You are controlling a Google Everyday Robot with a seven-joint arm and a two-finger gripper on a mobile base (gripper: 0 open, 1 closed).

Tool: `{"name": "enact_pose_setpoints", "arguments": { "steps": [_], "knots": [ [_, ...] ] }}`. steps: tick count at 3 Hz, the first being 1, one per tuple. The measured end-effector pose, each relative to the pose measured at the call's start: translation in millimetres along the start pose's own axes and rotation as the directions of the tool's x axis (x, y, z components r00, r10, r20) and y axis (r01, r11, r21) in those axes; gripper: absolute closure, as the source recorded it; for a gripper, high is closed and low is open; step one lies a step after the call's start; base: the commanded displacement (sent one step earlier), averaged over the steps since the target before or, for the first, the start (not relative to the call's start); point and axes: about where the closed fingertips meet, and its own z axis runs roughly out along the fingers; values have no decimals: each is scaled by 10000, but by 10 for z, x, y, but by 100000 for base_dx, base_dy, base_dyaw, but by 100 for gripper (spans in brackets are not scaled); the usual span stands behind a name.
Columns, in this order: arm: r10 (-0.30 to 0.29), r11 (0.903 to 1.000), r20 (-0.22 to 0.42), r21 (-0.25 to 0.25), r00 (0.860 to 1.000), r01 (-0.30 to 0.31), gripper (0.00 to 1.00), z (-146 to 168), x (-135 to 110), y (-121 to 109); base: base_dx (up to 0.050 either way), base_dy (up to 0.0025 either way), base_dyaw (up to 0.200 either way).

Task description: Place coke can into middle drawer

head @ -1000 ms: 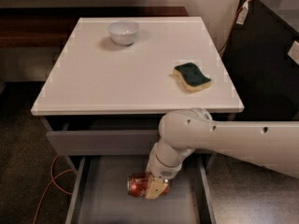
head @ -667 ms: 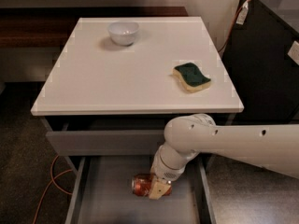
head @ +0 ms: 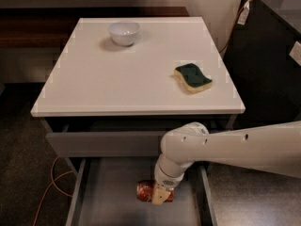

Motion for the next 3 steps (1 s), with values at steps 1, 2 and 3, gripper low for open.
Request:
{"name": "enact_pose_setpoints", "arguments": {
  "steps": [1, 2, 3],
  "knots": [
    [408, 9991, -430, -119, 9982, -413, 100, 214, 76, -35, 0, 0, 0],
    [861, 9961, -375, -165, 9956, -867, 100, 404, 154, -75, 0, 0, 0],
    [1117, 9937, -651, 172, 9916, -1108, 100, 604, 230, -114, 0, 0, 0]
  ]
}}
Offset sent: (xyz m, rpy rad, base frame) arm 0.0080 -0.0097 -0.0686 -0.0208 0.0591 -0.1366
